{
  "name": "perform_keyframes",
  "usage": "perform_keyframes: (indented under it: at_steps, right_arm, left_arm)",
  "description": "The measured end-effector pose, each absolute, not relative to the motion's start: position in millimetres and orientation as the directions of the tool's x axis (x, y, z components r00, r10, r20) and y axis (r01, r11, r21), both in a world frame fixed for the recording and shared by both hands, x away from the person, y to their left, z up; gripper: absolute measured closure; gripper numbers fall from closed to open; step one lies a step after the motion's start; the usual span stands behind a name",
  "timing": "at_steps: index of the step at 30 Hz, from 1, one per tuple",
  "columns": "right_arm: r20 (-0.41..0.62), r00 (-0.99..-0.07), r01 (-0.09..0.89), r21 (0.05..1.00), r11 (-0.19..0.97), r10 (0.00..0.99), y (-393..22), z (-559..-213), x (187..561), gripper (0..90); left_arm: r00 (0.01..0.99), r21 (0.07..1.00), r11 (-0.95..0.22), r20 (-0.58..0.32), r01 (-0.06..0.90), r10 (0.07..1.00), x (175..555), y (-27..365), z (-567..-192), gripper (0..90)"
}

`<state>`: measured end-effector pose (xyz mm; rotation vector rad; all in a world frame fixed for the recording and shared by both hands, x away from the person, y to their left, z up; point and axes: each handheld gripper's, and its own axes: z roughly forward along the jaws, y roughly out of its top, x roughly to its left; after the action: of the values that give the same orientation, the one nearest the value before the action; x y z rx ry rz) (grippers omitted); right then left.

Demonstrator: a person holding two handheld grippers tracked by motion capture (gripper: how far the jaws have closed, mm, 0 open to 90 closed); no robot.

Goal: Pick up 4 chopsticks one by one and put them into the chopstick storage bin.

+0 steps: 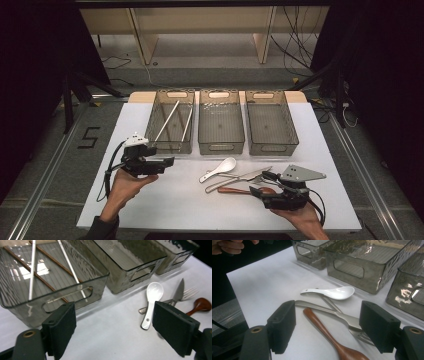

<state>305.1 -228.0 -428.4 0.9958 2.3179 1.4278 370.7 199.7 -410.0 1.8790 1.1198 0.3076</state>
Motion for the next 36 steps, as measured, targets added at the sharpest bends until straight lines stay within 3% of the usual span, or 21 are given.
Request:
perform_keyframes:
  at_steps: [19,36]
  right_arm:
    - [0.087,-0.803,0.460,0.719,0.521,0.589,-198.3,-435.2,334.0,30.2]
    - [0.068,-0.811,0.468,0.673,0.573,0.581,-188.4,-443.1,335.1,30.2]
  left_arm:
    - [0.556,0.837,-0.157,-0.196,0.524,0.807,332.4,207.5,-429.6,18.6]
    - [0.534,0.858,-0.128,-0.187,0.498,0.824,315.8,213.9,-434.0,18.3]
